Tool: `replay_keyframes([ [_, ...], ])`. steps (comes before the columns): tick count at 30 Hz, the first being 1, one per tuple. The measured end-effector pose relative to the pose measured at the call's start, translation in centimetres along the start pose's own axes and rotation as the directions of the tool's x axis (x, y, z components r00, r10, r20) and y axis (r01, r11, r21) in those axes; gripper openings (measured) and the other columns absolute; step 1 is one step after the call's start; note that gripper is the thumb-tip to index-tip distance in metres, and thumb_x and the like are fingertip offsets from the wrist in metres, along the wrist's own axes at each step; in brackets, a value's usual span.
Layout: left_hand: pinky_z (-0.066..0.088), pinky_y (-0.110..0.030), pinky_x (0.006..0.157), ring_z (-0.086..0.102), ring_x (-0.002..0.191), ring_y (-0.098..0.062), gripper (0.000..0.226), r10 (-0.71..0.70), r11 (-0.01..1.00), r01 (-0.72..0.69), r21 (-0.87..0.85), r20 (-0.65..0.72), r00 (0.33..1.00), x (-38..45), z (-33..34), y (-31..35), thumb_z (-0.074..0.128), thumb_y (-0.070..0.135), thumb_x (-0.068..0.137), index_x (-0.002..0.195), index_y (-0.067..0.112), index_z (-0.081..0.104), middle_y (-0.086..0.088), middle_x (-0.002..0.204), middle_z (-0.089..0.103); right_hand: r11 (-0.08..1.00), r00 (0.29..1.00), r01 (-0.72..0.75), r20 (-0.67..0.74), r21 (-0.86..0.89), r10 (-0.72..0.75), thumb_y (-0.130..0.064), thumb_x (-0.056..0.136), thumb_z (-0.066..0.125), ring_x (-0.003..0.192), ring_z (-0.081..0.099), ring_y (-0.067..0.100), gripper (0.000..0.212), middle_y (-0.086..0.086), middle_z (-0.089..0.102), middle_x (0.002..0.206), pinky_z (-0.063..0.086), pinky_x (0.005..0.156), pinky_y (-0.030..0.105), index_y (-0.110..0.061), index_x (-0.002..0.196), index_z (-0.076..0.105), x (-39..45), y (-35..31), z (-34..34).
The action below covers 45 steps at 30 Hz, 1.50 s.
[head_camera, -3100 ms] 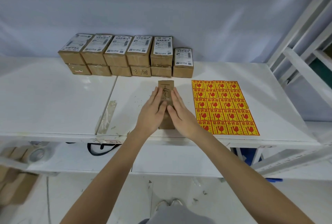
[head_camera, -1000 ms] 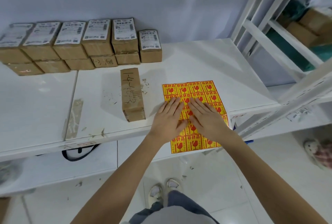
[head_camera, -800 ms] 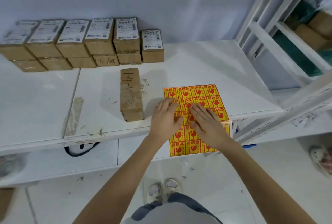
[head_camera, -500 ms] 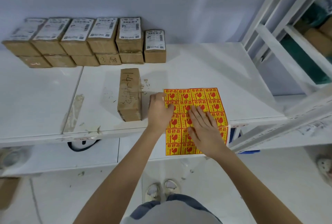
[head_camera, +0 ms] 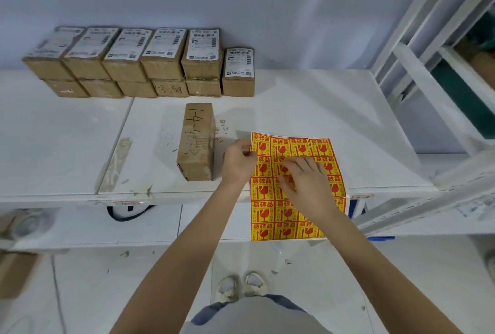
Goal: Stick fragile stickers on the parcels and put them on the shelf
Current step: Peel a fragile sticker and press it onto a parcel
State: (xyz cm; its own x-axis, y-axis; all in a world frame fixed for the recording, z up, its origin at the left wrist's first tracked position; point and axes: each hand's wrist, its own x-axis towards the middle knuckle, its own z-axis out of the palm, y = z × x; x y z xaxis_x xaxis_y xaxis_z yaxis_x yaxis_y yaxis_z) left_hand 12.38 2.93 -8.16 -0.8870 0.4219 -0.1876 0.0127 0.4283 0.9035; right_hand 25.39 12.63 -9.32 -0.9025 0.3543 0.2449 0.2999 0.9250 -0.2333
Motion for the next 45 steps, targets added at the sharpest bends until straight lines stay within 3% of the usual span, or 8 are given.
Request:
replay_keyframes([
  [5, 0.046, -0.016, 0.077, 0.061, 0.090, -0.015, 0.027, 0.061, 0.998, -0.061, 0.000, 0.014, 0.998, 0.4, -0.5, -0.7, 0.051, -0.004, 0.089, 0.109, 0.006, 0.068, -0.008, 0.102, 0.069, 0.995, 0.998, 0.070, -0.016, 0.069, -0.069, -0.023, 0.082, 0.068, 0.096, 0.061, 0.029, 0.025, 0.004, 0.067, 0.102, 0.048, 0.082, 0.043, -0.013, 0.105, 0.071, 4.6, -1.5, 0.1],
  [10, 0.049, -0.026, 0.082, 0.059, 0.089, -0.021, 0.040, 0.001, 0.999, -0.002, -0.038, -0.008, 1.000, 0.6, -0.6, -1.1, 0.054, -0.008, 0.086, 0.124, 0.004, 0.050, -0.008, 0.087, 0.061, 0.996, 0.997, 0.083, -0.007, 0.031, -0.083, -0.025, 0.072, 0.077, 0.085, 0.062, 0.028, 0.019, 0.001, 0.069, 0.092, 0.047, 0.073, 0.039, -0.016, 0.089, 0.075, 6.3, -2.1, 1.4],
  [19, 0.042, -0.002, 0.065, 0.056, 0.079, -0.009, 0.023, 0.074, 0.997, -0.072, 0.034, -0.065, 0.995, 0.6, -0.5, -2.1, 0.058, -0.006, 0.086, 0.108, -0.008, 0.055, 0.001, 0.085, 0.058, 0.991, 0.991, 0.119, -0.076, 0.058, -0.115, -0.031, 0.072, 0.078, 0.083, 0.060, 0.026, 0.019, -0.002, 0.069, 0.090, 0.044, 0.073, 0.037, -0.020, 0.086, 0.076, 6.3, -1.5, 2.3],
  [28, 0.043, -0.005, 0.067, 0.057, 0.082, -0.011, 0.012, 0.144, 0.987, -0.138, 0.086, -0.079, 0.986, 0.6, -0.6, -2.2, 0.061, -0.006, 0.084, 0.096, -0.006, 0.060, 0.003, 0.089, 0.054, 0.977, 0.975, 0.201, -0.106, 0.075, -0.193, -0.032, 0.075, 0.069, 0.082, 0.059, 0.025, 0.014, -0.004, 0.068, 0.087, 0.040, 0.072, 0.035, -0.022, 0.082, 0.077, 6.7, -0.9, 2.6],
  [34, 0.048, -0.024, 0.071, 0.057, 0.085, -0.015, 0.013, 0.174, 0.974, -0.161, 0.160, -0.069, 0.982, -0.1, -0.2, -2.1, 0.055, 0.001, 0.089, 0.102, 0.003, 0.052, 0.001, 0.088, 0.057, 0.976, 0.988, 0.145, -0.083, 0.164, -0.133, -0.022, 0.079, 0.073, 0.084, 0.059, 0.025, 0.008, -0.003, 0.070, 0.091, 0.044, 0.073, 0.037, -0.020, 0.086, 0.077, 6.7, -0.7, 3.0],
  [36, 0.052, -0.034, 0.067, 0.058, 0.090, -0.022, 0.018, 0.315, 0.874, -0.256, 0.413, -0.079, 0.946, -0.6, 0.0, -2.5, 0.058, 0.003, 0.086, 0.104, 0.003, 0.055, -0.007, 0.096, 0.058, 0.974, 0.992, 0.122, -0.066, 0.193, -0.111, -0.021, 0.081, 0.071, 0.083, 0.059, 0.025, 0.008, -0.001, 0.069, 0.092, 0.047, 0.072, 0.038, -0.017, 0.087, 0.076, 6.6, -0.7, 3.2],
  [39, 0.051, -0.034, 0.062, 0.059, 0.082, -0.026, 0.019, 0.593, 0.549, -0.375, 0.747, -0.032, 0.805, -1.5, 0.3, -3.6, 0.071, 0.006, 0.073, 0.090, 0.005, 0.063, -0.011, 0.089, 0.060, 0.967, 0.993, 0.102, -0.086, 0.234, -0.083, -0.020, 0.082, 0.071, 0.079, 0.058, 0.024, 0.009, 0.000, 0.069, 0.090, 0.048, 0.067, 0.033, -0.014, 0.086, 0.075, 6.6, -0.8, 3.4],
  [45, 0.035, -0.036, 0.102, 0.061, 0.108, -0.026, 0.030, 0.711, 0.329, -0.483, 0.811, 0.124, 0.692, -2.7, 0.4, -5.7, 0.055, 0.016, 0.087, 0.111, 0.001, 0.067, -0.011, 0.113, 0.066, 0.959, 0.993, 0.080, -0.111, 0.272, -0.051, -0.019, 0.082, 0.070, 0.080, 0.059, 0.022, 0.009, 0.001, 0.067, 0.089, 0.049, 0.067, 0.031, -0.012, 0.086, 0.075, 6.6, -0.8, 3.6],
])
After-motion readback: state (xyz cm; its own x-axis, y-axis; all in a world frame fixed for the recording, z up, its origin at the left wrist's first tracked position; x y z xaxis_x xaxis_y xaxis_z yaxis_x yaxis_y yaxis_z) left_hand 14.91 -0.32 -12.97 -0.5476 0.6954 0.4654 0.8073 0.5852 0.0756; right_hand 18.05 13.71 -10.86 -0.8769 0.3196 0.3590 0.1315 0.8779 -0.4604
